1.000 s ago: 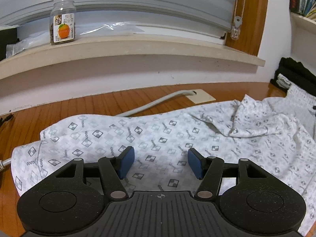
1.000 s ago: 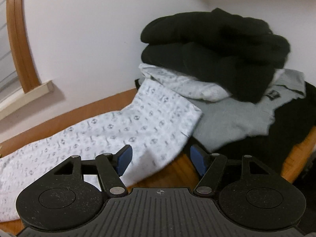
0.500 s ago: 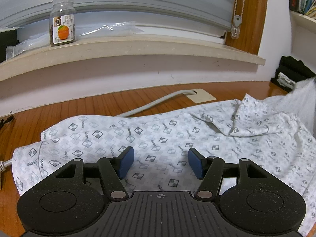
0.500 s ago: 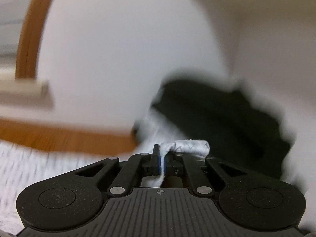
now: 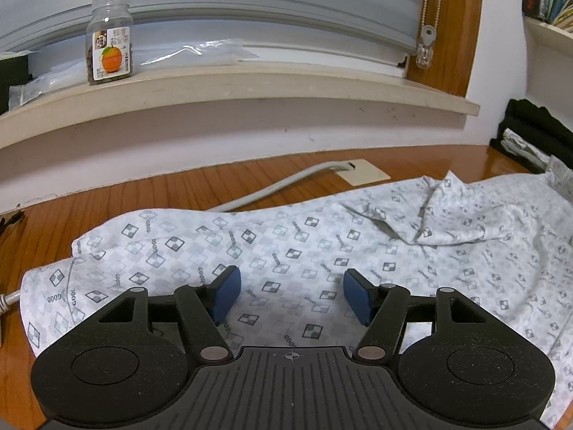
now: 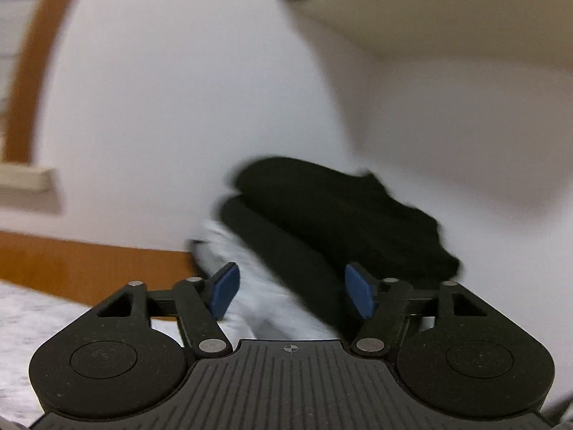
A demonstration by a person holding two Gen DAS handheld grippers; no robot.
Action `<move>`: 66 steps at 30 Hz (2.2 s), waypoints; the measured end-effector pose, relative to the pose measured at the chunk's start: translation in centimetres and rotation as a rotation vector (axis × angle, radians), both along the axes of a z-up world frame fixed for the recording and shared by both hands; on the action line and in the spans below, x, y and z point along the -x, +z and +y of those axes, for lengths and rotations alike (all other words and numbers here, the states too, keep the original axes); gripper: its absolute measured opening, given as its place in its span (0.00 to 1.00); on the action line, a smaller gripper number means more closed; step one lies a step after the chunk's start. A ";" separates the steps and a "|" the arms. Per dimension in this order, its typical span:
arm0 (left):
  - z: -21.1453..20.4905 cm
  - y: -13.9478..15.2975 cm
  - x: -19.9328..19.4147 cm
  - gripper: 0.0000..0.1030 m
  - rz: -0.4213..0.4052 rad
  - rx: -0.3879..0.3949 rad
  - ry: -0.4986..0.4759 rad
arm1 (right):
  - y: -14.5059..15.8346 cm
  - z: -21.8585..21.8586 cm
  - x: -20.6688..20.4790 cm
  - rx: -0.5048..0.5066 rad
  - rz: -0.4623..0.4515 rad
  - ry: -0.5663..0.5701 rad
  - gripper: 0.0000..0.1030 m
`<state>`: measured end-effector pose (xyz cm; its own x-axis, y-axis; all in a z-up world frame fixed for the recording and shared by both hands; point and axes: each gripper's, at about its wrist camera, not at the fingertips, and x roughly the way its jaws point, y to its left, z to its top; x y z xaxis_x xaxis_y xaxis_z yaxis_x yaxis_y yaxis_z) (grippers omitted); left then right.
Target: Fold clothes
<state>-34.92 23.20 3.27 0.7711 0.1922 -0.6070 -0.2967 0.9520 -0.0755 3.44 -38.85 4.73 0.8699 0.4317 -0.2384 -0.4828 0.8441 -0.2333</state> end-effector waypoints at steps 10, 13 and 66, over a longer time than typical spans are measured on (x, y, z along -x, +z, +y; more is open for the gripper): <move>0.0 0.0 -0.1 0.67 0.005 -0.011 -0.001 | -2.9 19.1 7.4 0.070 0.266 0.699 0.73; 0.0 0.0 -0.1 0.67 0.005 -0.012 0.000 | -3.5 23.4 8.9 0.124 0.319 0.804 0.73; -0.8 0.2 -0.2 0.75 0.009 -0.108 0.073 | -2.5 24.6 13.1 0.048 0.418 0.826 0.60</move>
<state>-34.76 22.36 3.46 0.7473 0.3127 -0.5864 -0.3661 0.9301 0.0294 -9.69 -14.28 2.28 0.1300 0.8579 -0.4971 -0.9795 0.1890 0.0699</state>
